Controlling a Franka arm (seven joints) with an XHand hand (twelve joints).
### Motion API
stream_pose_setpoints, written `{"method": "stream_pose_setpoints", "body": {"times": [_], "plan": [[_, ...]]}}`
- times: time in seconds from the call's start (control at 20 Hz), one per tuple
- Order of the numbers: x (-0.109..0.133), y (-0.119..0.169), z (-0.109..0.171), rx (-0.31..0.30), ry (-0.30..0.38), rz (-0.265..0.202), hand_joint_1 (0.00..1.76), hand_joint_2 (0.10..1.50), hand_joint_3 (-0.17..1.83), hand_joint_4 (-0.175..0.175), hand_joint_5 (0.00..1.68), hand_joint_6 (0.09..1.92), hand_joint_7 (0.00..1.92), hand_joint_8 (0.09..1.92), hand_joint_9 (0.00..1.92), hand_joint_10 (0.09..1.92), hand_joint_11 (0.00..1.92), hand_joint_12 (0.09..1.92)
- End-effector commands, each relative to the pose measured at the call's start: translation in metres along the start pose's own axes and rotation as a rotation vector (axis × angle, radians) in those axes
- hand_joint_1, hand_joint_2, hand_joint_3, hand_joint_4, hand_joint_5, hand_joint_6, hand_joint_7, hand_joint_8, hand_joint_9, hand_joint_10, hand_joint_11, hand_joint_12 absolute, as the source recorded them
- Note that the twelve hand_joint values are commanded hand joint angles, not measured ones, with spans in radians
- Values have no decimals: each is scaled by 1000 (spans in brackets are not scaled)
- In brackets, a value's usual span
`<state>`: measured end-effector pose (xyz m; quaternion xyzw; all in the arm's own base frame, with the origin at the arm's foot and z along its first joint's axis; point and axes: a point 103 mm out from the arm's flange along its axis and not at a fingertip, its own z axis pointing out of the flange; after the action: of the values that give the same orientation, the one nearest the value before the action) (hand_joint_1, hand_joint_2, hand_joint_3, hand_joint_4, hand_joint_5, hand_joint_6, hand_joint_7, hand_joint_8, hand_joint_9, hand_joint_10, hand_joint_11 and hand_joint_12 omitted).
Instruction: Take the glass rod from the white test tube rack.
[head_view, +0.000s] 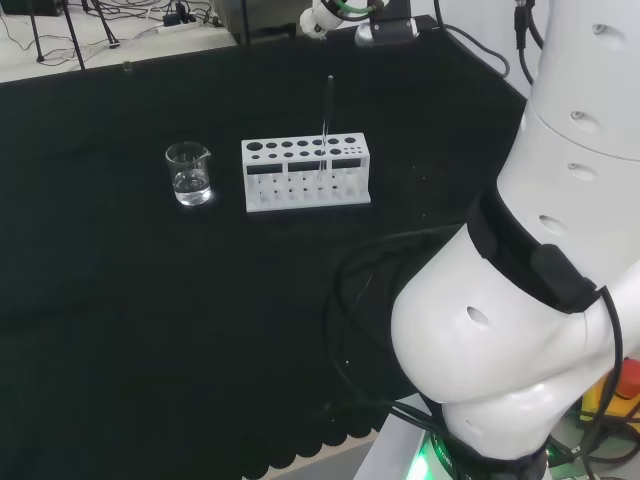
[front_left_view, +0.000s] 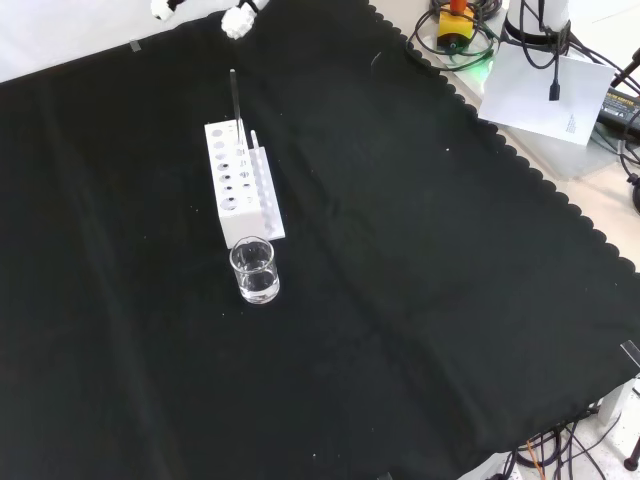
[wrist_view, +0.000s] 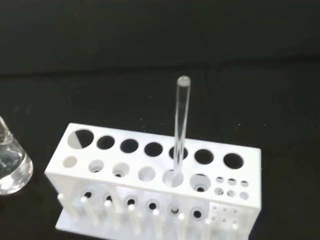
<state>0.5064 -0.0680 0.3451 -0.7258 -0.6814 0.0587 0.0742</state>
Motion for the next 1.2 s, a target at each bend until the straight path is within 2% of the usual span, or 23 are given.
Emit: {"method": "stream_pose_setpoints", "body": {"times": [0.05,0.6,0.95,1.2], "plan": [[0,6,34,45,-20,-30,530,1213,-111,-147,37,87,0,853,193,944,0,1361],[-3,13,60,69,-31,-33,525,1238,-152,-147,39,87,5,932,290,935,0,1408],[-2,12,69,75,-37,-31,522,1255,-175,-150,42,87,101,968,415,924,23,1458],[-4,13,86,141,-58,-7,521,1259,-175,-154,50,87,222,979,556,903,95,1445]]}}
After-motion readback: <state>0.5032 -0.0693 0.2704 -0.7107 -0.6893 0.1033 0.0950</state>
